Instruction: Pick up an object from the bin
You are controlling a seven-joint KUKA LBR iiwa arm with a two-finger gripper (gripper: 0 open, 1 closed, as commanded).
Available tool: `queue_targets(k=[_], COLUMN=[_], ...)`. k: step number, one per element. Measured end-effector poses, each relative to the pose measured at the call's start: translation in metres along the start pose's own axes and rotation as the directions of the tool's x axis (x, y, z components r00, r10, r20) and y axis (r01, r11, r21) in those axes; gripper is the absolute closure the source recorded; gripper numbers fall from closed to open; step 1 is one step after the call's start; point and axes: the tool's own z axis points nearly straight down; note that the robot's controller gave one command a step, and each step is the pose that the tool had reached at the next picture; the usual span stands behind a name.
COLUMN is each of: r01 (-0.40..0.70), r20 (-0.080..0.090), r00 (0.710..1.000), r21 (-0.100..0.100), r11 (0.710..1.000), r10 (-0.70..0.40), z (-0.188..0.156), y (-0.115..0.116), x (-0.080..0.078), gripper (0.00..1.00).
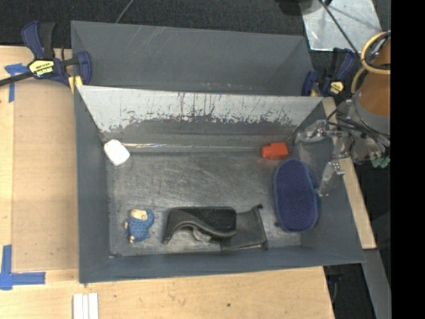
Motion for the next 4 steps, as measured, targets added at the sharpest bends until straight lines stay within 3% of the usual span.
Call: queue_targets(k=[1,2,3,4], r01=[0.186,0.693,0.693,0.724], r20=[-0.003,0.012,0.02,0.004], r00=[0.982,0.721,0.721,0.69], r21=[-0.004,-0.011,-0.007,0.008], r11=[0.982,0.721,0.721,0.69], r10=[-0.186,-0.693,-0.693,-0.724], z=[0.079,0.127,0.126,0.013], y=[0.01,0.016,0.018,0.006], x=[-0.026,-0.013,-0.015,-0.026], gripper=[0.0,0.0,1.0,1.0])
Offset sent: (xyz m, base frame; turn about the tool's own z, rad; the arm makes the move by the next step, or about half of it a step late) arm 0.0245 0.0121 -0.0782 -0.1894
